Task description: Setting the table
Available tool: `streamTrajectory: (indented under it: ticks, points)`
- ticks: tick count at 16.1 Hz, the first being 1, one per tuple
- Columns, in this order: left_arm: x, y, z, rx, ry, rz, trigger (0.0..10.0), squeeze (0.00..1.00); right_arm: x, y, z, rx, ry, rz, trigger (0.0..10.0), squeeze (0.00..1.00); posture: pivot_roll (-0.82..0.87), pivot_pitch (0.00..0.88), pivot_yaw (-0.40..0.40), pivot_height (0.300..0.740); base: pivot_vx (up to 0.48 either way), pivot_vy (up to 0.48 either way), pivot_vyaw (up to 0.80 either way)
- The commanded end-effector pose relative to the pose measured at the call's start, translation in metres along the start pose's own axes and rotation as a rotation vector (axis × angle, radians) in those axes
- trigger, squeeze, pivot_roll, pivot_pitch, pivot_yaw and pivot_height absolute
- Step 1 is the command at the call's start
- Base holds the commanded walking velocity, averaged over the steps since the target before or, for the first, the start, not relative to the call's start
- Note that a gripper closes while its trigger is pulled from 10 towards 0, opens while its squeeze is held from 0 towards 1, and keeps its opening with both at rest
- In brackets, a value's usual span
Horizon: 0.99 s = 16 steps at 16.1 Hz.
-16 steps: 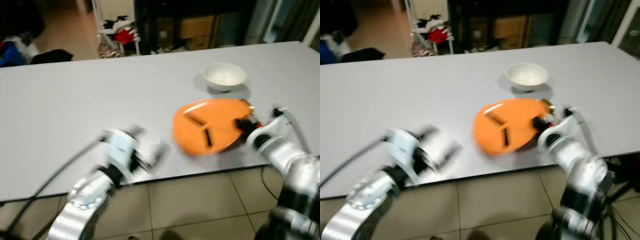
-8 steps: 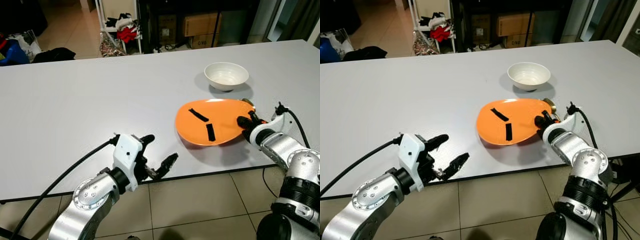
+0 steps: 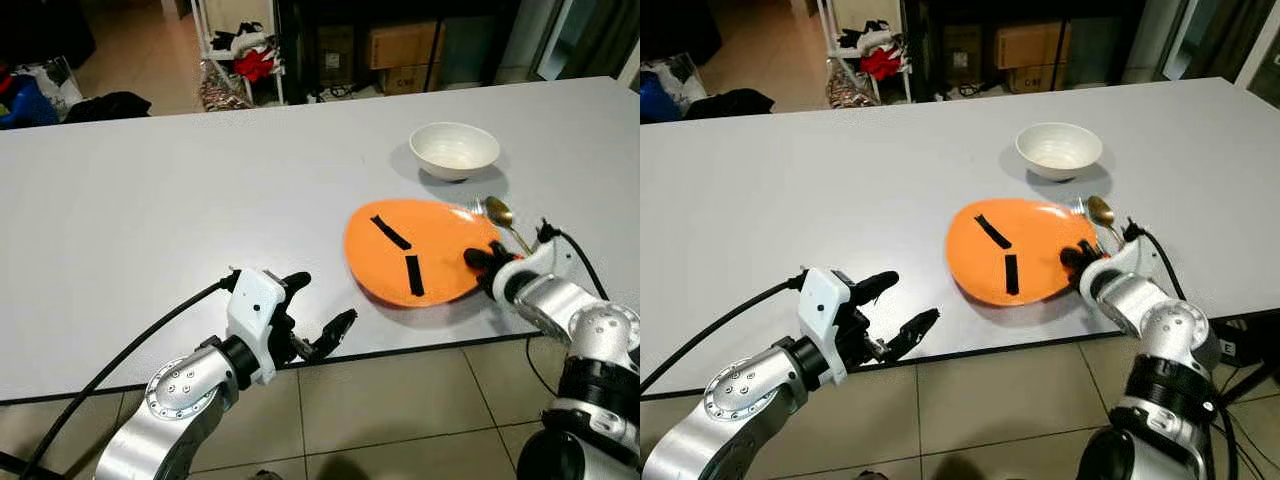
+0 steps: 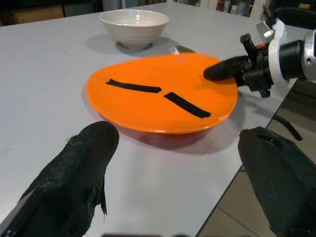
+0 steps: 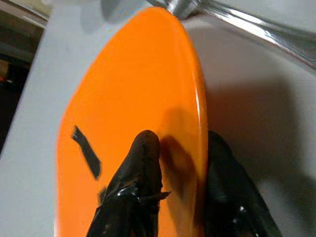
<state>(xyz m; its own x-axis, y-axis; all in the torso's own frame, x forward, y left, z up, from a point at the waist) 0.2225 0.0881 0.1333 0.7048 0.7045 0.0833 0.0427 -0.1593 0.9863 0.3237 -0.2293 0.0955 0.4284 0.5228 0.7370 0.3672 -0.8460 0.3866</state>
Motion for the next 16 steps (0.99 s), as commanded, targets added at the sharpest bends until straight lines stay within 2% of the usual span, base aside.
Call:
streamTrajectory:
  ticks: [1, 4, 6, 12, 14, 15, 16]
  points:
    - [0.0, 0.005, 0.0, -0.007, -0.007, 0.024, 10.0, 0.0, 0.002, 0.0, -0.001, 0.01, -0.005, -0.014, 10.0, 1.0, -0.12, 0.0, 0.066, 0.74, 0.0, 0.0, 0.0]
    - [0.0, 0.005, 0.0, -0.005, -0.015, 0.023, 10.0, 0.0, -0.006, -0.001, -0.01, 0.052, -0.023, -0.04, 10.0, 1.0, -0.12, 0.0, 0.066, 0.74, 0.0, 0.0, 0.0]
    - [-0.001, 0.004, 0.001, -0.004, -0.015, 0.021, 10.0, 0.0, -0.013, 0.007, -0.019, 0.039, -0.035, -0.039, 10.0, 1.0, -0.13, 0.0, 0.069, 0.74, 0.0, 0.0, 0.0]
    - [-0.001, 0.002, 0.0, -0.005, 0.003, 0.014, 10.0, 0.0, -0.023, 0.016, -0.063, 0.027, 0.005, -0.057, 10.0, 1.0, -0.15, 0.0, 0.072, 0.74, 0.0, 0.0, 0.0]
    - [0.014, 0.003, 0.001, -0.016, 0.136, 0.041, 10.0, 0.0, -0.009, 0.02, -0.084, -0.021, 0.081, -0.158, 10.0, 1.0, -0.18, 0.0, 0.083, 0.74, 0.0, 0.0, 0.0]
    - [0.035, 0.003, -0.001, -0.017, 0.325, 0.034, 10.0, 0.0, 0.017, 0.024, -0.103, -0.118, 0.183, -0.344, 10.0, 1.0, -0.19, 0.0, 0.09, 0.74, 0.0, 0.0, 0.0]
    - [0.042, 0.004, -0.003, -0.009, 0.378, 0.049, 10.0, 0.0, 0.033, 0.024, -0.111, -0.183, 0.233, -0.445, 10.0, 1.0, -0.19, 0.0, 0.101, 0.74, 0.0, 0.0, 0.0]
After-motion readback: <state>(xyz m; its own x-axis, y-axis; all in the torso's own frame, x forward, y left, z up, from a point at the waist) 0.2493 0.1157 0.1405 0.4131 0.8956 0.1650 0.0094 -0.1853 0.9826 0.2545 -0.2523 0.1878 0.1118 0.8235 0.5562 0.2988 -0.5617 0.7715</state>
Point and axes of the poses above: a point about 5 cm out from each wrist's last joint towards the gripper, its own z axis pointing out of the wrist towards the gripper, its own y axis along the axis of the wrist's last joint, x = y × z, the point moved 2 cm from there along z, pointing out of the wrist towards the gripper, and after that the axes turned 9 degrees about z, right-handed, at the moved point
